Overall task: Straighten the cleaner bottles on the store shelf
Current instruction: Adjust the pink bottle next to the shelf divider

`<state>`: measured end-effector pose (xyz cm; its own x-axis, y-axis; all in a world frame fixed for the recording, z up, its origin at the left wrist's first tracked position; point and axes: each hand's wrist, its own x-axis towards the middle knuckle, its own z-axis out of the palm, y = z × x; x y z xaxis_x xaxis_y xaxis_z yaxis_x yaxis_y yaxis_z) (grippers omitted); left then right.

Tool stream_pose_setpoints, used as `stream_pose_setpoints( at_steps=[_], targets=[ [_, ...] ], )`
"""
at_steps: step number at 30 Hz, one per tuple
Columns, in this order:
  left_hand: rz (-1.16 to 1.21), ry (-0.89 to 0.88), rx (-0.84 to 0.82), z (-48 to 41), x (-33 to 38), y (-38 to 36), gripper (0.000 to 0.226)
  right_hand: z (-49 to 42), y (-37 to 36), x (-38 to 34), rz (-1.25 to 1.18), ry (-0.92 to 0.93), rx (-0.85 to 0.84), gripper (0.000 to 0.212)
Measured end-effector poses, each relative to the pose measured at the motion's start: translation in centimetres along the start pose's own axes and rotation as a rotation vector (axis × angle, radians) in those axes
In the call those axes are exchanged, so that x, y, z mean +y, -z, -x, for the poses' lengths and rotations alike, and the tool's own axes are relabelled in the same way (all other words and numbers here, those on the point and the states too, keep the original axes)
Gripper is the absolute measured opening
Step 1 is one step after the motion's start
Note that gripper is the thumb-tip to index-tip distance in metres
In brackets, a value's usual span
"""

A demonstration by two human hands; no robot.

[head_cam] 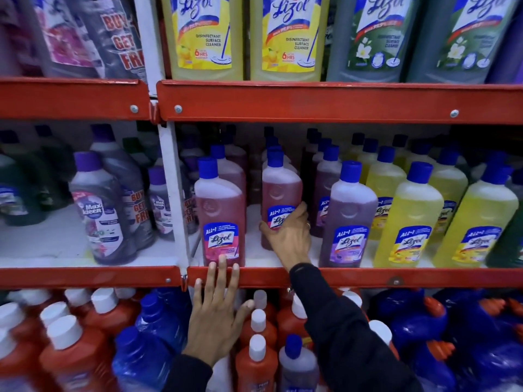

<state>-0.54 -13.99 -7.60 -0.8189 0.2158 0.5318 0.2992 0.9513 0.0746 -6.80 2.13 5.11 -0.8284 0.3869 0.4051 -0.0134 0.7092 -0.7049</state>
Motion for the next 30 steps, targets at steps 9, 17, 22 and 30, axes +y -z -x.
stream_pose_setpoints(
  at_steps=[9, 17, 22, 30],
  targets=[
    [0.022, 0.007, 0.001, 0.0, -0.1, -0.4, 0.071, 0.8, 1.1, -0.6, 0.1, -0.032, 0.002, 0.105],
    [0.053, 0.019, -0.02, -0.1, -0.1, -0.4, 0.071, 4.0, 2.6, -0.5, 0.128, -0.017, 0.013, 0.098],
    [0.049, 0.035, -0.039, 0.0, 0.0, -0.3, 0.071, 5.3, 3.2, -0.5, 0.17, -0.015, 0.033, 0.102],
    [0.348, 0.032, 0.07, -0.1, 3.0, 2.9, 0.069, 6.3, 3.8, 1.8, -0.283, -0.015, -0.033, 0.098]
  ],
)
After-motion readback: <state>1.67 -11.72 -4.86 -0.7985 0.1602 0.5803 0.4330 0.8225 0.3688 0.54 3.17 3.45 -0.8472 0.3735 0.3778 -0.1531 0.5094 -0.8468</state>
